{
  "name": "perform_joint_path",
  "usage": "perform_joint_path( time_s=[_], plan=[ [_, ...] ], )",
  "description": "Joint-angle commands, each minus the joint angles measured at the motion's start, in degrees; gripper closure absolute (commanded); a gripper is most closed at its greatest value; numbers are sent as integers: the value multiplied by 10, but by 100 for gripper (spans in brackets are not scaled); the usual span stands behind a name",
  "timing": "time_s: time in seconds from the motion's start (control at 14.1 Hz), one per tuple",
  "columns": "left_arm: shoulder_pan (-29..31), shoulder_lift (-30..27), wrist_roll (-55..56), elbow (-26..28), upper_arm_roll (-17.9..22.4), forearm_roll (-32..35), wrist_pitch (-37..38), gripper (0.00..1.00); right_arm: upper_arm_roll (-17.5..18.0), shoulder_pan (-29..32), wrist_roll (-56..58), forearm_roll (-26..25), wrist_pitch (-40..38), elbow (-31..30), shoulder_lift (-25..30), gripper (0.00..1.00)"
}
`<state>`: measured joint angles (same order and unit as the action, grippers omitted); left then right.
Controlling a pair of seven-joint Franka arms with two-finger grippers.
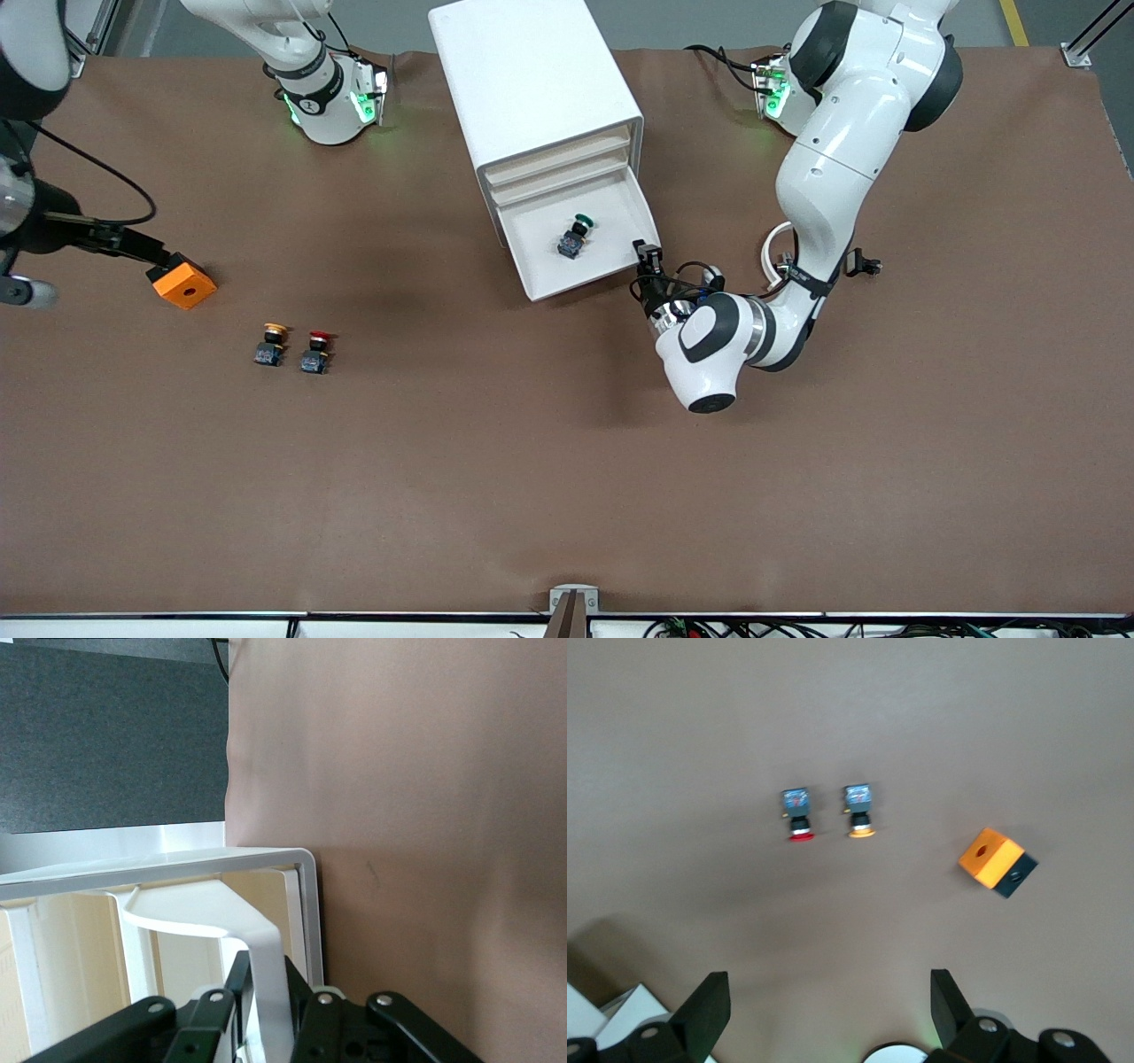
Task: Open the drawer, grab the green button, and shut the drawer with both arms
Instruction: 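Move the right gripper over the green button inside the open drawer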
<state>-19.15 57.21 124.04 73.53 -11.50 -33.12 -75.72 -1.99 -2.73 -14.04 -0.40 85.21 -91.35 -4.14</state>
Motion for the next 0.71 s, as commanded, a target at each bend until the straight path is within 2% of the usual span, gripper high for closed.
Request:
perform_joint_path(
  time_s=[0.0, 0.07, 0.14, 0.21, 0.35, 0.64],
  plan=[
    [-2, -7, 9, -1, 3, -5, 1, 56, 0, -46, -87, 27, -1, -6, -1, 0],
    [-1, -7, 9, -1, 3, -5, 0, 23, 0, -66, -121, 38, 3, -8, -1, 0],
    [-1, -7, 9, -1, 3, -8, 0, 3, 0, -92, -147, 45, 14, -13, -1, 0],
    [-1, -7, 9, -1, 3, -9, 0, 0, 0, -111, -176, 56, 28, -22, -1, 0],
    [-1, -7, 9, -1, 3, -9, 0, 0, 0, -153, -252, 83, 55, -36, 1, 0],
    [8, -8, 2, -3, 2, -9, -7, 0, -1, -267, -394, 83, 123, -65, 1, 0]
  ],
)
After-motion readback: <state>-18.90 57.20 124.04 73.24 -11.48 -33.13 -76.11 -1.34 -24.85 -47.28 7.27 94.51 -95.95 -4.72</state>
